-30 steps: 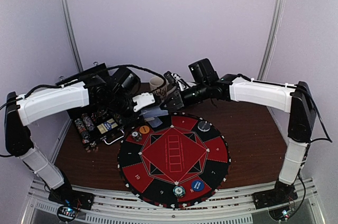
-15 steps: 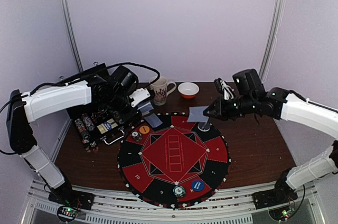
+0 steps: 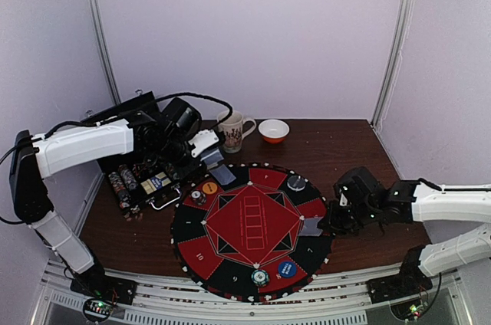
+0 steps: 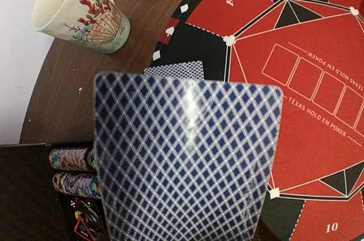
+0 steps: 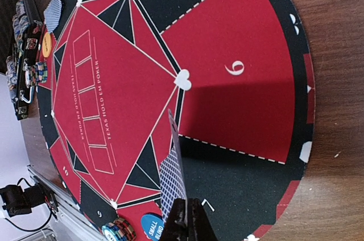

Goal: Distribute texas hold em gaming equipment
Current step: Distribute the poker card in the small blind area.

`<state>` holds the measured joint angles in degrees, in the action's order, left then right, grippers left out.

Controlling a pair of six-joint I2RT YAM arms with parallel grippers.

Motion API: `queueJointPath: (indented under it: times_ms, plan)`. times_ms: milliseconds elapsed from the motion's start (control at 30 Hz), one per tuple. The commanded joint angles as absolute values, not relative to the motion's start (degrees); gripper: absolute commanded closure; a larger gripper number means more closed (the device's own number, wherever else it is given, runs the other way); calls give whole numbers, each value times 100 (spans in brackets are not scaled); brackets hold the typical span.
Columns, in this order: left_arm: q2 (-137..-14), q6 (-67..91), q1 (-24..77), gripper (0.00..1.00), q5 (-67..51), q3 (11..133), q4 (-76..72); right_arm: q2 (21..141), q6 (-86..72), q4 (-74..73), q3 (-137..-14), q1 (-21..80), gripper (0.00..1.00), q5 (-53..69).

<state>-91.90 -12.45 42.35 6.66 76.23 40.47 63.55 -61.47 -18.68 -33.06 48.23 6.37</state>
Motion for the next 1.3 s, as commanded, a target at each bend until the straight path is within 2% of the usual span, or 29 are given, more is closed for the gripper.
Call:
queueJointPath:
  times_ms: [0,167,367,667,800,933,1100,1133,1267]
  plan:
    - [-8992,-1229,4211,50,670,7566,3814,6602,-6508,-1636,-3146,4983,100,686]
    - [-8990,-1258,4212,50,673,7560,3814,6724,-6820,-1726,-3046,5379,97,919]
    - [-9015,-1325,4215,50,655,7566,3813,6660,-7260,-1917,-2993,5916,84,1001]
    - [-9031,-1370,4214,50,598,7572,3814,6116,-7377,-2935,-3124,6055,61,636]
    - [-9043,-1386,4214,50,589,7572,3814,6078,-6813,-3459,-3398,5829,54,242]
    - [-9037,-1386,4217,50,587,7630,3842,6624,-5936,-3606,-3915,5560,44,21]
    - [-8948,-1466,4215,50,532,7664,3867,7597,-4020,-3782,-5604,5356,41,-162]
    - [-8908,-1505,4214,50,483,7654,3865,7746,-3499,-3694,-5996,5323,36,-33]
    - [-8757,-1710,4234,50,217,7625,3850,8204,-2787,-2361,-6888,4530,29,2139]
